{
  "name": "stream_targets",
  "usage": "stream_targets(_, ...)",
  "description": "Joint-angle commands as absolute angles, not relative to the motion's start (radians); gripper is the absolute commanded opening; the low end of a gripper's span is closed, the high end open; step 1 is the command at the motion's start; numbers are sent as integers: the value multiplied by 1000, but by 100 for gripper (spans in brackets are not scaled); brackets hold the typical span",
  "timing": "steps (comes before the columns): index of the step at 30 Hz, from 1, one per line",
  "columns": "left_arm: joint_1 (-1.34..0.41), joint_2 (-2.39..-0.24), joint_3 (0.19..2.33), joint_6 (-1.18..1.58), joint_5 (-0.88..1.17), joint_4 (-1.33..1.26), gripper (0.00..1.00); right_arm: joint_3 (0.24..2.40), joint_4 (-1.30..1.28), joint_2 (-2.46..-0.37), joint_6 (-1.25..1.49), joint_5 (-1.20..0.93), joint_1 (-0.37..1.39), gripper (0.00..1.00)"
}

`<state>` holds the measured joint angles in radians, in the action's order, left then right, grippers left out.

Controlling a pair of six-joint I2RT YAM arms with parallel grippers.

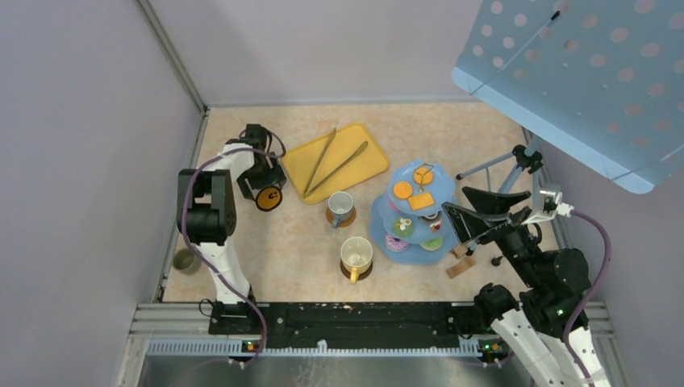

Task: Serve the afternoon tea

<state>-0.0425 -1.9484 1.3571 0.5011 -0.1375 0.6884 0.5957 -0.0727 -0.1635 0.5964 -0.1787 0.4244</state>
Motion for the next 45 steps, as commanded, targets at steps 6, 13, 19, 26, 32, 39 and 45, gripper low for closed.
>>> stream_targets(6, -67, -2032, 1328, 521, -200, 723, 96, 582, -29, -160, 604, -181, 417, 97)
stream_targets(13, -69, -1966, 1206, 487, -130, 691, 77, 580, -27, -158, 607, -180, 417, 97)
stream_targets(19, -113, -1855, 1091, 508, -85, 695, 79, 584, -26, -157, 607, -184, 417, 97)
stream_targets(26, -237, -1729, 966, 611, -29, 711, 81, 577, -26, -148, 617, -189, 418, 97)
stream_targets(32, -386, -1671, 930, 732, 44, 700, 82, 579, -40, -142, 618, -192, 418, 97)
stream_targets(39, -457, -1636, 980, 776, 65, 710, 84, 583, -44, -141, 615, -190, 417, 97)
stream_targets(45, -448, -1559, 1079, 729, -38, 824, 90, 589, -48, -144, 605, -193, 418, 97)
